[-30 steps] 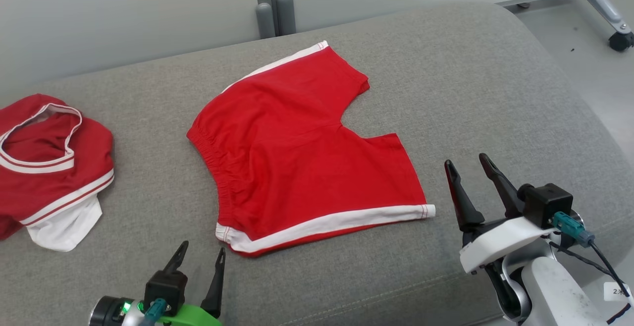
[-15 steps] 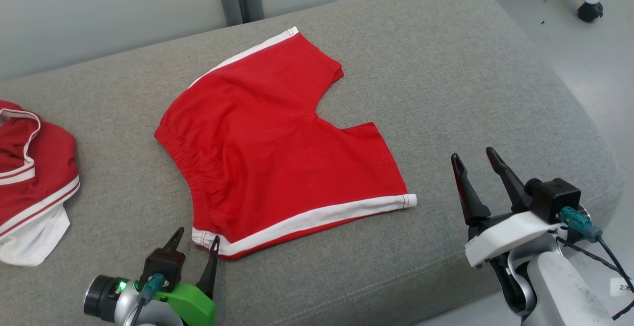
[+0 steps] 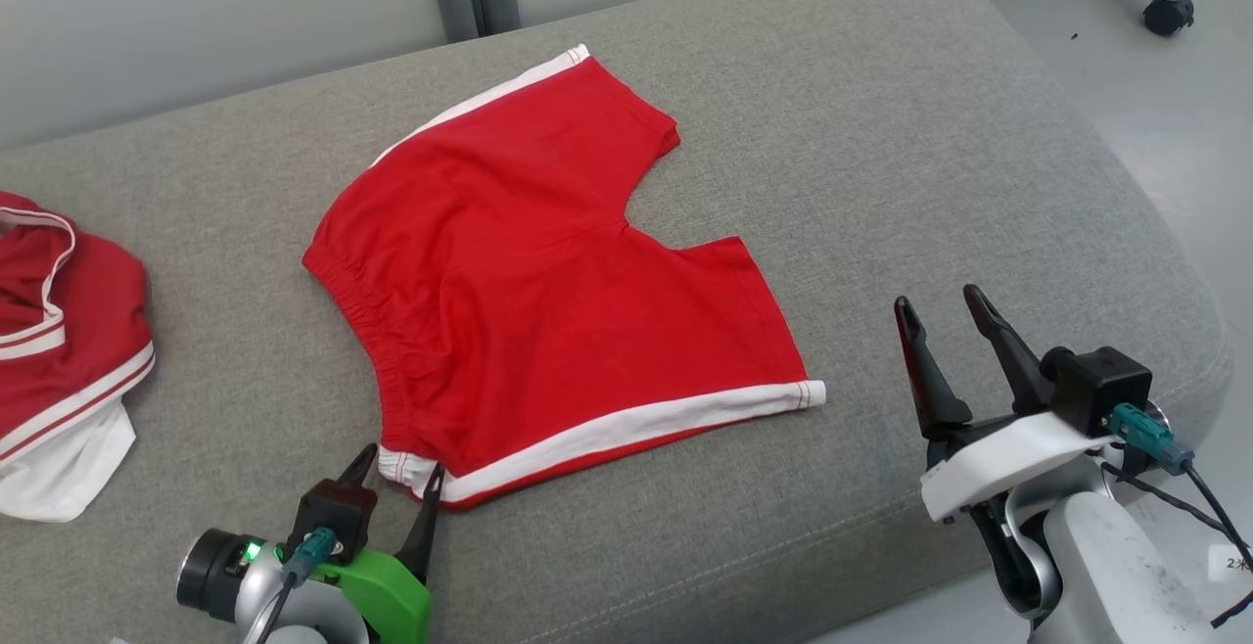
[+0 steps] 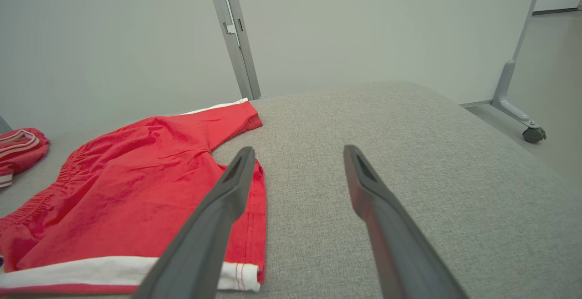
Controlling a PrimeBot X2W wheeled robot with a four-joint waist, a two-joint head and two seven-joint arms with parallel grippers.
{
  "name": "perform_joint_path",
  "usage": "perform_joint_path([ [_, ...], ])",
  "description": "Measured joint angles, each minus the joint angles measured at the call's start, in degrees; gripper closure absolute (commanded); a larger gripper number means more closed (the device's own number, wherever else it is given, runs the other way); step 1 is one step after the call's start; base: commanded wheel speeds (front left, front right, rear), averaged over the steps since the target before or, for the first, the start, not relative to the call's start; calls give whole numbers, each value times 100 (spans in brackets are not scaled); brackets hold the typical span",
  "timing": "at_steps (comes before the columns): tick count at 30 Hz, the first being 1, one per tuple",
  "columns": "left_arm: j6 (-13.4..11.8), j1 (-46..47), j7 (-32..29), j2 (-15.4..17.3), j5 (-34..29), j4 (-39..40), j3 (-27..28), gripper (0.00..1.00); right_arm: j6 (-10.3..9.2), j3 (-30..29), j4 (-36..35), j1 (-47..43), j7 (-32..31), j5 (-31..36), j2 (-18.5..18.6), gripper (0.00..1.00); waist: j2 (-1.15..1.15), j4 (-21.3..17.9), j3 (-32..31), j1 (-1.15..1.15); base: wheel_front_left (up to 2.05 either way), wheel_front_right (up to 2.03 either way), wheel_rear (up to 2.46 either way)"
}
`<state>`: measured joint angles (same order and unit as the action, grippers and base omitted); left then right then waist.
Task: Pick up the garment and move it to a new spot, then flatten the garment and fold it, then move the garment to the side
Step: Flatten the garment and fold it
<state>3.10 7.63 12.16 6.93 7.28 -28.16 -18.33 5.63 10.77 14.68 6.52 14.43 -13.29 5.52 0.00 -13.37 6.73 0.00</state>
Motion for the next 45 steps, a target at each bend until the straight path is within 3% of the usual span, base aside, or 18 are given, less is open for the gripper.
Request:
perform_joint_path([
  [2, 46, 17, 0, -1, 0, -90, -20, 14, 7, -1, 0, 1, 0, 0, -2, 0, 0, 8, 9, 0, 0, 0, 0],
  [8, 66, 101, 34, -15, 1, -207, -24, 96, 36, -37, 0, 7, 0, 0, -5, 0, 0, 22, 44, 0, 0, 0, 0],
  [9, 98, 129, 53, -22, 1, -209, -24, 100, 36, -48, 0, 7, 0, 0, -7, 0, 0, 24, 51, 0, 0, 0, 0],
  [14, 127, 189, 85, -43, 1, -244, -41, 100, 41, -68, 86, 7, 0, -3, -12, 0, 0, 37, 81, 0, 0, 0, 0],
  [26, 135, 235, 160, -167, 162, -119, 96, 100, 91, 153, 1077, -160, -3, -97, 30, 0, 0, 203, 191, 0, 0, 0, 0],
  [39, 136, 241, 209, -278, 160, -63, -63, 100, 142, 591, 1684, 261, -33, -154, -27, 0, 0, 537, 337, 0, 0, 0, 0],
  [45, 140, 241, 209, -287, 160, -68, -97, 100, 143, 744, 1968, 366, -33, -258, -60, 11, 0, 639, 343, 0, 0, 0, 0],
])
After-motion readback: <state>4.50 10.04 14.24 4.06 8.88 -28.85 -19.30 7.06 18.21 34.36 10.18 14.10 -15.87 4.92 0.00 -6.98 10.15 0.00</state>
